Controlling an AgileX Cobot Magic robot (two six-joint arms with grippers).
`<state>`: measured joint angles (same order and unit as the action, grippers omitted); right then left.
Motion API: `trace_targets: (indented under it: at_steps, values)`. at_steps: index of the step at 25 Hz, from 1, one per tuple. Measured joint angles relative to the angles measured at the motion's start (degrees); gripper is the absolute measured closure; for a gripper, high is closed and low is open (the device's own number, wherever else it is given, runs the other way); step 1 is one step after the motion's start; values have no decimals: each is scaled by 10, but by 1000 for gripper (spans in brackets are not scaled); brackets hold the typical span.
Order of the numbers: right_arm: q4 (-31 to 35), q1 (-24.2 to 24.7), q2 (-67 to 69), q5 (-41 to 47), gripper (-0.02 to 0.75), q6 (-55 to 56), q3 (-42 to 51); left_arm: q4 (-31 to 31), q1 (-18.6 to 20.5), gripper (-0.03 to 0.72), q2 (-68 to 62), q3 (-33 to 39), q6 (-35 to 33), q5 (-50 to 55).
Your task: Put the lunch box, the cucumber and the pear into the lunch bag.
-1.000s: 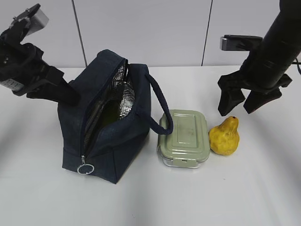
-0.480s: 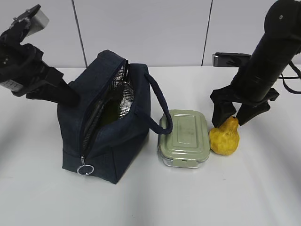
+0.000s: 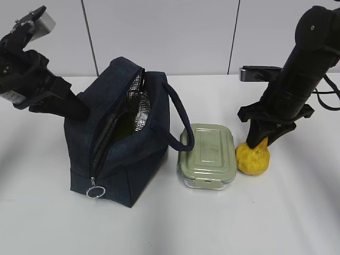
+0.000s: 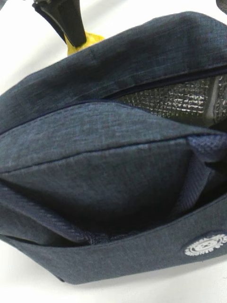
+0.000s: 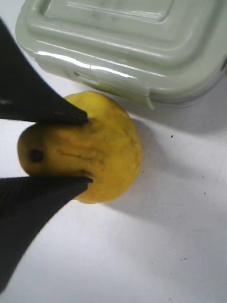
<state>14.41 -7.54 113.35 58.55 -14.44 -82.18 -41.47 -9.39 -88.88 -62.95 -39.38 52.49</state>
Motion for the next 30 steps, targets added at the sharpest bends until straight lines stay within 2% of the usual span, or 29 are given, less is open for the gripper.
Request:
trace_targets:
  at_steps: [5,7,8,13,16,20,23,26,30]
  values:
    - [2,0,-40,2,535,0,-12,4,0,676,0,0,0,0]
    - [34,0,-82,-1,538,-12,-35,4,0,676,0,0,0,1]
    - [62,1,-101,-6,538,-34,-46,4,0,676,0,0,0,1]
    - [294,-17,-153,-6,540,-181,-91,6,0,676,0,0,0,1]
    - [343,-65,-153,-14,540,-217,-97,6,0,676,0,0,0,1]
    - [344,-136,-128,-43,541,-230,-97,6,0,676,0,0,0,1]
    - [329,-169,-96,-61,543,-231,-97,7,0,676,0,0,0,1]
    - [312,-181,-68,-69,543,-231,-97,8,0,676,0,0,0,0]
    - [226,-190,-39,-77,543,-207,-97,8,0,676,0,0,0,0]
